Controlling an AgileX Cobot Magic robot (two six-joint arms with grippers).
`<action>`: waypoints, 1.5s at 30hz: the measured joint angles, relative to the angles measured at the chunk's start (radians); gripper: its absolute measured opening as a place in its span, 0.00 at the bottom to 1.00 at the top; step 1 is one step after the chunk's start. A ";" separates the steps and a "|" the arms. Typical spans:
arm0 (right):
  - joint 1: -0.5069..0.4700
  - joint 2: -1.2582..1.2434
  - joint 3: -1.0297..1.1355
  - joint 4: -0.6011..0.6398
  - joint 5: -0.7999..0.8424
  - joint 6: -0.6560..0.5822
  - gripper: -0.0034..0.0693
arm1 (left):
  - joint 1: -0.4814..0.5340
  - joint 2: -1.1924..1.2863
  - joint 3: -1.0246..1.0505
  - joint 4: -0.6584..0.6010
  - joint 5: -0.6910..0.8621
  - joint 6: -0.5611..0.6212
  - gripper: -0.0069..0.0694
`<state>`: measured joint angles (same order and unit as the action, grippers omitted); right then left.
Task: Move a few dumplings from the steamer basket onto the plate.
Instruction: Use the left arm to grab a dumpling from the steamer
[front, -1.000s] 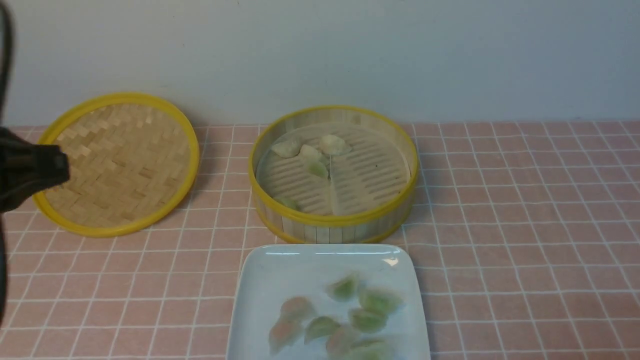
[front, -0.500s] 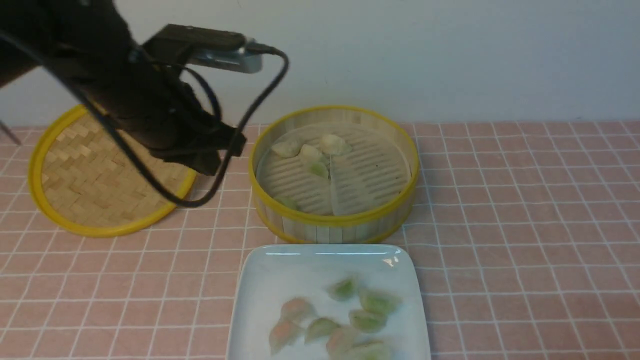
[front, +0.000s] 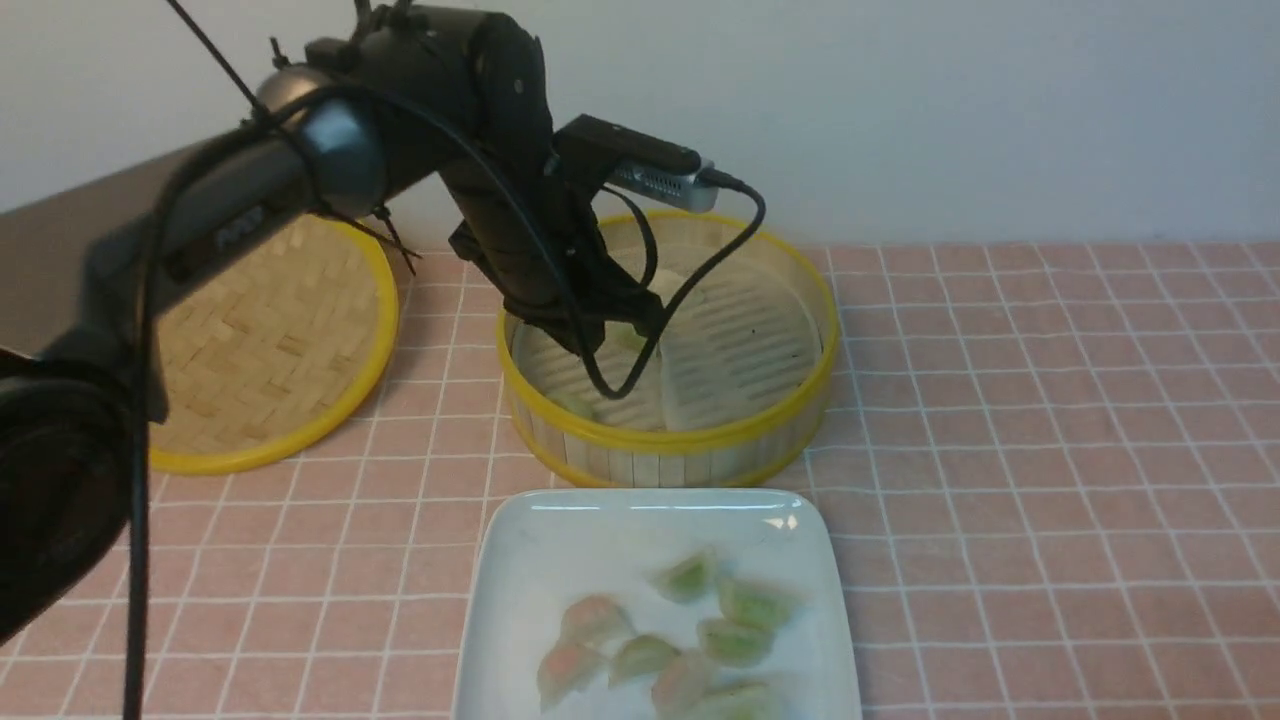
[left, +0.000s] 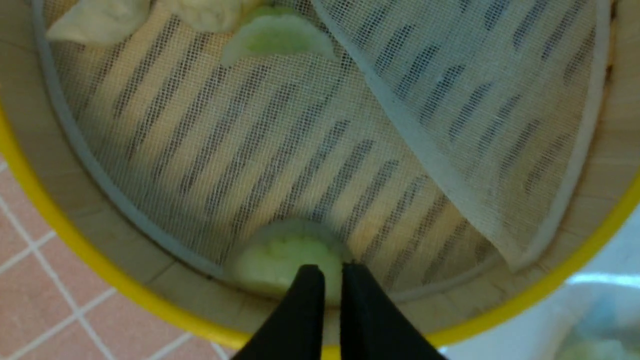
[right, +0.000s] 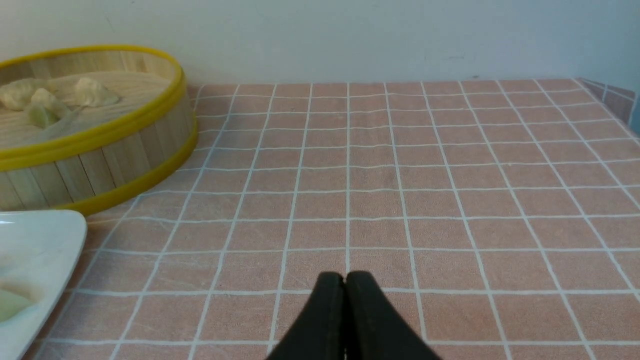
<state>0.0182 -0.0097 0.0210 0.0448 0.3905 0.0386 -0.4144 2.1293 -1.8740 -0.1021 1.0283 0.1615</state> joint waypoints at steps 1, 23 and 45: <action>0.000 0.000 0.000 0.000 0.000 0.000 0.03 | 0.000 0.014 -0.001 0.007 -0.011 0.000 0.22; 0.000 0.000 0.000 0.000 0.000 0.000 0.03 | -0.003 0.135 -0.003 0.056 -0.057 -0.033 0.72; 0.000 0.000 0.000 0.000 0.000 -0.002 0.03 | -0.005 0.130 -0.332 0.057 0.197 -0.053 0.08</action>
<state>0.0182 -0.0097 0.0210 0.0448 0.3905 0.0368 -0.4192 2.2597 -2.2058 -0.0448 1.2248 0.1089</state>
